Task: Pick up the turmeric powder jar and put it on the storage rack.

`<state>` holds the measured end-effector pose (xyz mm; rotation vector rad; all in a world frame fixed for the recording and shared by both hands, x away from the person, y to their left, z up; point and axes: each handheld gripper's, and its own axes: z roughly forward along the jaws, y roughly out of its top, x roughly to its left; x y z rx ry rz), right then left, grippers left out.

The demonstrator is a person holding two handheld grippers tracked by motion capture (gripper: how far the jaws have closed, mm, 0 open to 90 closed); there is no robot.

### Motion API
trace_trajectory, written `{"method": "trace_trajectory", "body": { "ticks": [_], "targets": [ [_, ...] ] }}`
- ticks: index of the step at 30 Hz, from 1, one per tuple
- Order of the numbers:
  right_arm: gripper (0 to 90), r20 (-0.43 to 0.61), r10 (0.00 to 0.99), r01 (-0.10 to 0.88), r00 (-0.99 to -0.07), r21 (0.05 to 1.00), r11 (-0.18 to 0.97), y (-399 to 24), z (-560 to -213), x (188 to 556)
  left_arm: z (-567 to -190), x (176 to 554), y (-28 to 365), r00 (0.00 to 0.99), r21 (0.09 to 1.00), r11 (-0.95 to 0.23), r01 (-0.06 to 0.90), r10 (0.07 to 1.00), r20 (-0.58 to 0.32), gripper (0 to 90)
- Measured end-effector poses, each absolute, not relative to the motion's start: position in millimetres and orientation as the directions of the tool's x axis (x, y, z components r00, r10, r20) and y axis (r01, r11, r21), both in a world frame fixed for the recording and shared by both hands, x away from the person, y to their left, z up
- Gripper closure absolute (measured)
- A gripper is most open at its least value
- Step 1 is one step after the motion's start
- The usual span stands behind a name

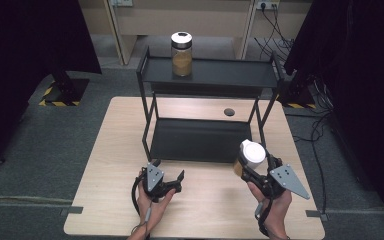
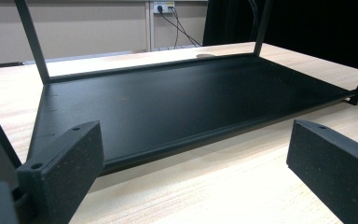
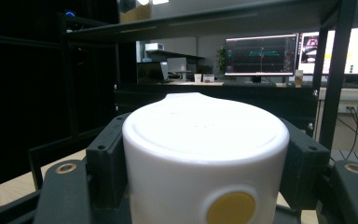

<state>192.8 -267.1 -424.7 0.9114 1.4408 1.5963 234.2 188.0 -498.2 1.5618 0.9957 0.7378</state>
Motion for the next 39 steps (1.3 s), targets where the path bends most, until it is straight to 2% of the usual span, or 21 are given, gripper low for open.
{"method": "trace_trajectory", "body": {
  "ticks": [39],
  "targets": [
    [31.2, -0.033, 0.909, -0.165, -0.416, 0.985, -0.04, -243, -376, 227, -498, 233, 187, 0.459, 0.976, -0.07, 0.208, 0.888, -0.034, 3.0]
  ]
}}
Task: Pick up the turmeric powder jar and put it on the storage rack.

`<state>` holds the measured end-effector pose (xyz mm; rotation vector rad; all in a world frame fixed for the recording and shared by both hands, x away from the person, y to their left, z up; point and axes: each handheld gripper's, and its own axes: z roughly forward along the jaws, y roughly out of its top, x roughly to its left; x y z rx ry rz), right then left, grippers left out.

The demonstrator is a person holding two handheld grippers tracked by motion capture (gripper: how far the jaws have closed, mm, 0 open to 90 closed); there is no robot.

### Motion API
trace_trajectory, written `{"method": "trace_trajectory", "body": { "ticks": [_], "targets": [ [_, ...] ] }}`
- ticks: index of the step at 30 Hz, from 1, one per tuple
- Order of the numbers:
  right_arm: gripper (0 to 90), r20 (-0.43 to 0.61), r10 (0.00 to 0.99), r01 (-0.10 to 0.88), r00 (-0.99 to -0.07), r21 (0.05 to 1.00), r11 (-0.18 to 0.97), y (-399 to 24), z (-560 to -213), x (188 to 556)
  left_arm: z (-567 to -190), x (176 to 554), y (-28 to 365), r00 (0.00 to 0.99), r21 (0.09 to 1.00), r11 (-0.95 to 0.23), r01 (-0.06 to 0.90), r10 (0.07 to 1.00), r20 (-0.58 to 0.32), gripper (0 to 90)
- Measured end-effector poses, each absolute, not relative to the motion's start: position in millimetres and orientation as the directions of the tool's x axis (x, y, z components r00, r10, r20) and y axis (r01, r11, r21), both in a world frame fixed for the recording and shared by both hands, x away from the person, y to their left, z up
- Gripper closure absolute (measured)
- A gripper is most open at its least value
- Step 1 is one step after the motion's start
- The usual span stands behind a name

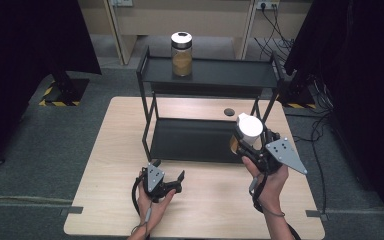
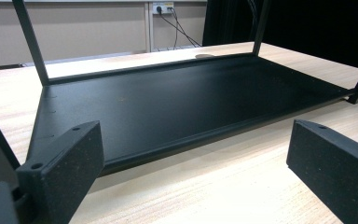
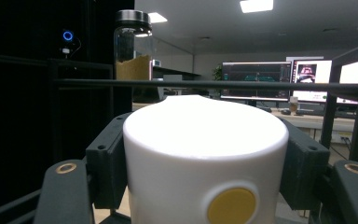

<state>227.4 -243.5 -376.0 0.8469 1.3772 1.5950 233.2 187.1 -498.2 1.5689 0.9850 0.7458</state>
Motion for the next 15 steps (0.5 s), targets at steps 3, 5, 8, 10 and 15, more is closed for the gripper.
{"method": "trace_trajectory", "body": {
  "ticks": [3, 5, 8, 10, 15],
  "targets": [
    [31.2, -0.035, 0.909, -0.167, -0.416, 0.985, -0.039, -242, -371, 231, -498, 233, 187, 0.458, 0.976, -0.067, 0.208, 0.888, -0.037, 3.0],
    [31.2, -0.034, 0.909, -0.168, -0.415, 0.985, -0.04, -240, -368, 233, -499, 233, 188, 0.458, 0.976, -0.061, 0.21, 0.888, -0.043, 3.0],
    [31.2, -0.033, 0.91, -0.171, -0.413, 0.984, -0.042, -238, -365, 236, -498, 233, 187, 0.458, 0.976, -0.065, 0.21, 0.888, -0.039, 3.0],
    [31.2, -0.031, 0.91, -0.172, -0.413, 0.984, -0.045, -237, -363, 237, -498, 233, 187, 0.459, 0.976, -0.07, 0.207, 0.888, -0.033, 3.0],
    [31.2, -0.029, 0.911, -0.174, -0.411, 0.984, -0.047, -234, -361, 240, -498, 233, 188, 0.459, 0.976, -0.065, 0.209, 0.888, -0.04, 3.0]
  ]
}}
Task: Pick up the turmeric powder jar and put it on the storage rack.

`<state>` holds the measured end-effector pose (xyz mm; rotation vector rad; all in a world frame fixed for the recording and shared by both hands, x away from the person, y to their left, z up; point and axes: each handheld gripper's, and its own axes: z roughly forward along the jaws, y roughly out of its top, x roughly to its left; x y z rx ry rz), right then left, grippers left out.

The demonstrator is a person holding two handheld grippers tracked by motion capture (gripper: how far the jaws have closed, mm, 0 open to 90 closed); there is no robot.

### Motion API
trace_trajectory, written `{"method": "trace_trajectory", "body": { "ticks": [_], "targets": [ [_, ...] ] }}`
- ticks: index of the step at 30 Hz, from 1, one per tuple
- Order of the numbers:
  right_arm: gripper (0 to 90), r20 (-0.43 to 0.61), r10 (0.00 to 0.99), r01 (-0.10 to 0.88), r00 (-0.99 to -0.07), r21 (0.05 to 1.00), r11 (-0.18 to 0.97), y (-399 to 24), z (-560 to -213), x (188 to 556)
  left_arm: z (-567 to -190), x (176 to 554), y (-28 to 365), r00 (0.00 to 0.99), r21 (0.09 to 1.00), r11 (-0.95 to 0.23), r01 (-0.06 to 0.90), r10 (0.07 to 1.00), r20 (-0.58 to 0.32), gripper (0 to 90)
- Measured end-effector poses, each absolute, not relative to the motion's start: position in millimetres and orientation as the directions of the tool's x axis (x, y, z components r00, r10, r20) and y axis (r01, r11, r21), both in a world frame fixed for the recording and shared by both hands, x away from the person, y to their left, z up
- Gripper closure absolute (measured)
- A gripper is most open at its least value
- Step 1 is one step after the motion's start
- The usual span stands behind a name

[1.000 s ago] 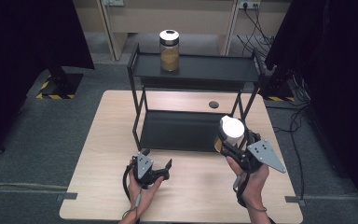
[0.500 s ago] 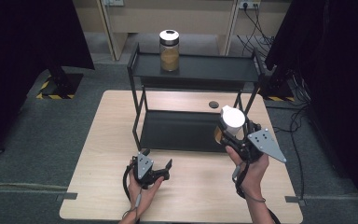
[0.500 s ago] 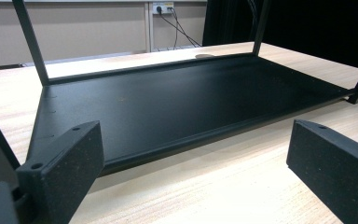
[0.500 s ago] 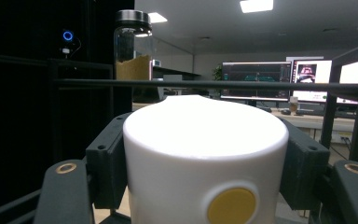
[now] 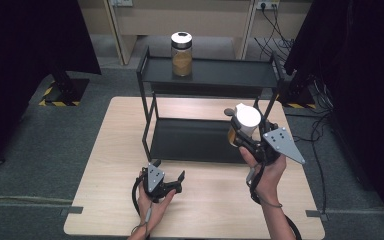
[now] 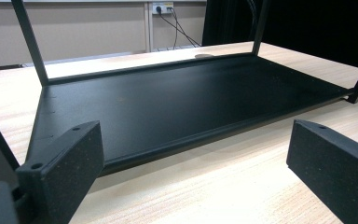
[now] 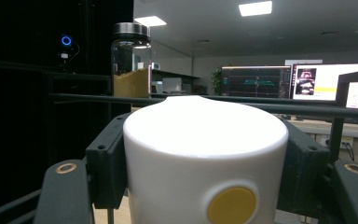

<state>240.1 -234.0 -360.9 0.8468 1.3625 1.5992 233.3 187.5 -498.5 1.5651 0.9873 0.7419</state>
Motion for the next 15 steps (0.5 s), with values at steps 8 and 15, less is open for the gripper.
{"method": "trace_trajectory", "body": {
  "ticks": [8, 15],
  "targets": [
    [31.2, -0.021, 0.913, -0.177, -0.407, 0.983, -0.056, -232, -354, 244, -498, 234, 187, 0.459, 0.975, -0.068, 0.21, 0.888, -0.037, 3.0],
    [31.2, -0.025, 0.914, -0.194, -0.406, 0.979, -0.06, -229, -340, 248, -498, 233, 188, 0.46, 0.976, -0.066, 0.209, 0.887, -0.038, 3.0]
  ]
}}
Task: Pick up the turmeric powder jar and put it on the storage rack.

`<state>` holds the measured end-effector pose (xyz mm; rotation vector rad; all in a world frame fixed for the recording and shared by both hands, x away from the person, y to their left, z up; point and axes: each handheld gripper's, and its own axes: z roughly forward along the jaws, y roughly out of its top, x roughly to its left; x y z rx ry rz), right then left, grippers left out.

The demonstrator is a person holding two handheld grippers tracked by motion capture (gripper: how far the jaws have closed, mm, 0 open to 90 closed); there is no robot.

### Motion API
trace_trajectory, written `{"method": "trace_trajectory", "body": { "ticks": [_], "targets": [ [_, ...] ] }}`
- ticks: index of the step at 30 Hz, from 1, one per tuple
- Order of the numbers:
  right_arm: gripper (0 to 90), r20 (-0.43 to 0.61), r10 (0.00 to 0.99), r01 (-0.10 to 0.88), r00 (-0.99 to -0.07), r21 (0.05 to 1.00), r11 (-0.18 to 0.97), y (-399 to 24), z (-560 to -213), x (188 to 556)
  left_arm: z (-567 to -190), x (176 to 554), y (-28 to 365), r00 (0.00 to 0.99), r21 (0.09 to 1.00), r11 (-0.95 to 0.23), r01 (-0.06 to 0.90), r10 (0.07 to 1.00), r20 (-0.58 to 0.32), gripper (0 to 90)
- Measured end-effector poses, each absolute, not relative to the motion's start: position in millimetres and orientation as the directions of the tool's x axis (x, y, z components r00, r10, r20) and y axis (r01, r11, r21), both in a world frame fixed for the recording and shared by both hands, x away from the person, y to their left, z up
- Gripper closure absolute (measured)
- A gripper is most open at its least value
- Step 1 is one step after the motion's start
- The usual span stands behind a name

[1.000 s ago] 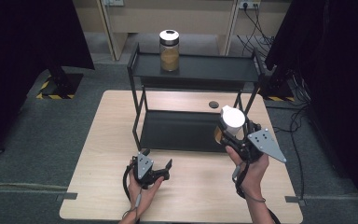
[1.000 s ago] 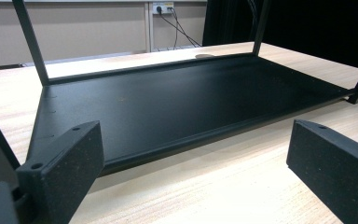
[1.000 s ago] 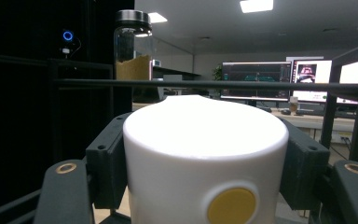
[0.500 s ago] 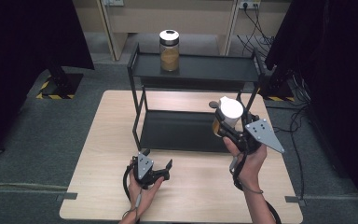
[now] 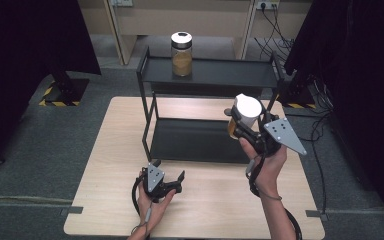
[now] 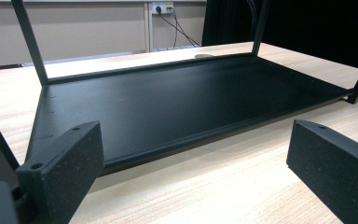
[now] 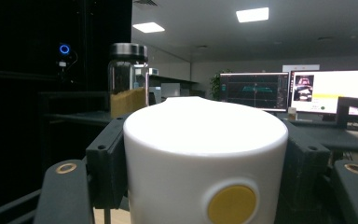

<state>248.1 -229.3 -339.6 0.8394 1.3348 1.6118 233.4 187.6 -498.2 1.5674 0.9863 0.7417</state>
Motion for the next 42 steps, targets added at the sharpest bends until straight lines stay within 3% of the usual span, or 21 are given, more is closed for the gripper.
{"method": "trace_trajectory", "body": {
  "ticks": [42],
  "targets": [
    [31.2, -0.027, 0.927, -0.209, -0.373, 0.976, -0.056, -211, -258, 290, -498, 234, 189, 0.465, 0.976, -0.068, 0.209, 0.884, -0.038, 3.0]
  ]
}}
